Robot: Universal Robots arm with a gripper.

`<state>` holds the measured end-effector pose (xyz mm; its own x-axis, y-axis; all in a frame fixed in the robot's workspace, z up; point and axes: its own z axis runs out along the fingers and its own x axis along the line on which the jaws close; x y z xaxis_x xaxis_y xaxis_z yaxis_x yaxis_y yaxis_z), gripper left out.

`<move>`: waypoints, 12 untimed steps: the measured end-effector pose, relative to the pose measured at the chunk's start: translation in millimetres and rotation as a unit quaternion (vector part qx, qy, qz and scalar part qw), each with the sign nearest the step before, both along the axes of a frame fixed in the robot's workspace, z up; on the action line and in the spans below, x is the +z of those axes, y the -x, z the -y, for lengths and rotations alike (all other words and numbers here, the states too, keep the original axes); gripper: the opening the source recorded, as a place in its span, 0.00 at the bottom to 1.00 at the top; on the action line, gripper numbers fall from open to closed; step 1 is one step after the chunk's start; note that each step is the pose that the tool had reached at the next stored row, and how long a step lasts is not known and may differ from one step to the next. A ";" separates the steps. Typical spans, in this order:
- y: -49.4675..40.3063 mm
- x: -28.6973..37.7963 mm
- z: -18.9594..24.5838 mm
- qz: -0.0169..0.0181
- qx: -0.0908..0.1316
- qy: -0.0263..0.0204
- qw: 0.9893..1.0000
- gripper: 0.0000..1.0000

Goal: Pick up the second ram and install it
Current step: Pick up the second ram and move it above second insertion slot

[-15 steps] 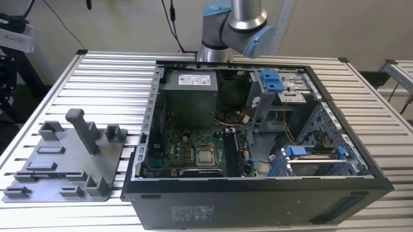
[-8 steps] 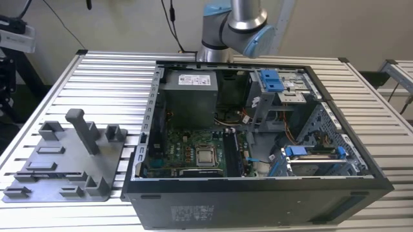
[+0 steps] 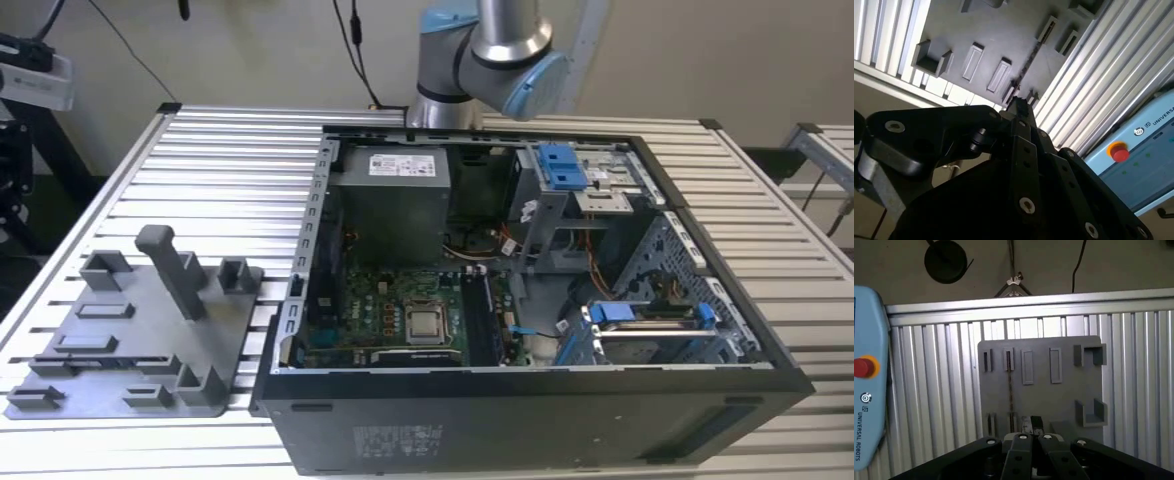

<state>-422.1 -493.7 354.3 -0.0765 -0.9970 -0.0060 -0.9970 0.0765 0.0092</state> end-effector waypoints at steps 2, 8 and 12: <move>0.0 -0.1 0.0 0.000 0.000 0.000 1.000 0.12; 0.0 -0.1 0.0 0.000 0.001 0.000 1.000 0.36; 0.0 -0.1 0.0 0.000 0.001 0.000 1.000 0.42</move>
<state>-422.1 -493.7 354.2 -0.0744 -0.9972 -0.0060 -0.9972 0.0743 0.0091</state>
